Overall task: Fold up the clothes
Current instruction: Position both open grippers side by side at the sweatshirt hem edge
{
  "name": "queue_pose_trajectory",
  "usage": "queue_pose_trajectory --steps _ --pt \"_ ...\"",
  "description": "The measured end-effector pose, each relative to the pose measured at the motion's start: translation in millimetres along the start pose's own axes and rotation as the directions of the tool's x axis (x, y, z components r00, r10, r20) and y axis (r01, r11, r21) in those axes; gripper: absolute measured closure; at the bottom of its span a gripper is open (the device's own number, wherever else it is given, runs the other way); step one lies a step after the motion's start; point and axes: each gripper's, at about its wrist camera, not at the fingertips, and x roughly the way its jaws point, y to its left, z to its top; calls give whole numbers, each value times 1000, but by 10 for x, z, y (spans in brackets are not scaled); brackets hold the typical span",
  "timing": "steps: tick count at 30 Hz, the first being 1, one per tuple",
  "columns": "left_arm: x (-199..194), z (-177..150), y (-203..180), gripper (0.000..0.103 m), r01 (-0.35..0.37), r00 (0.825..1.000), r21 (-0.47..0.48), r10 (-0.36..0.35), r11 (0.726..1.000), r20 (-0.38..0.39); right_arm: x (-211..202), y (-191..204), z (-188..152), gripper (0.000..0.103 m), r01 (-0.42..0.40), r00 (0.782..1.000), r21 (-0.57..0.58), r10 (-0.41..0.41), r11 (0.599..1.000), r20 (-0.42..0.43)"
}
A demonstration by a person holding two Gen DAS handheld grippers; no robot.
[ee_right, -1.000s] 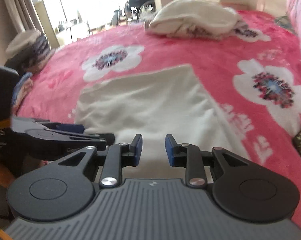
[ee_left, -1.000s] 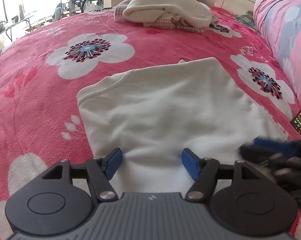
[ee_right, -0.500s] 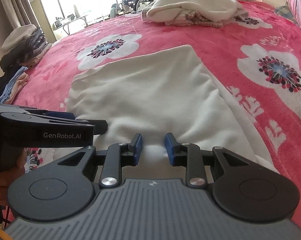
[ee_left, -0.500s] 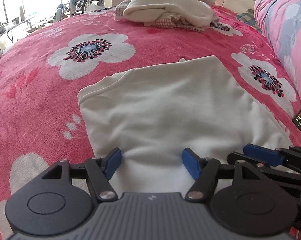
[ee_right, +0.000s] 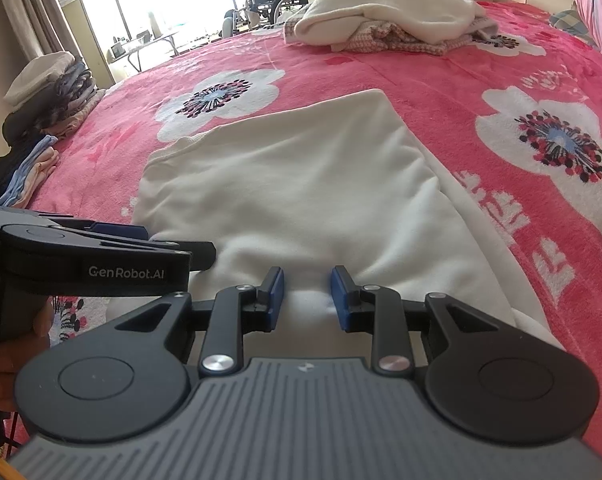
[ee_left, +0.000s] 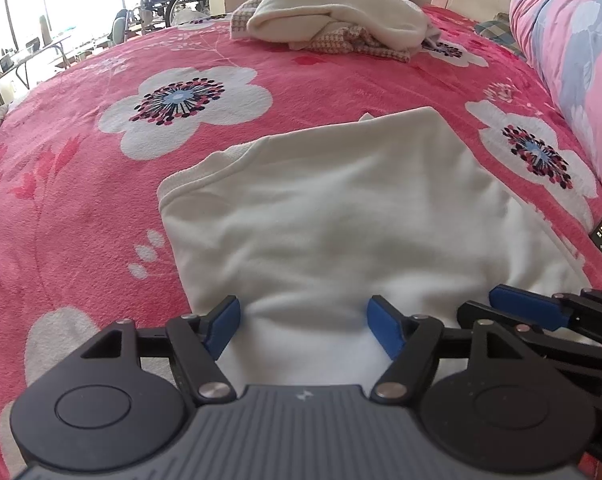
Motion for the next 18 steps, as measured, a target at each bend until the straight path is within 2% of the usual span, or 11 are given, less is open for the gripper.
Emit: queue_pose_trajectory --steps 18 --pt "-35 -65 26 29 9 1000 -12 -9 1000 23 0 -10 -12 77 -2 1000 -7 2 1000 6"
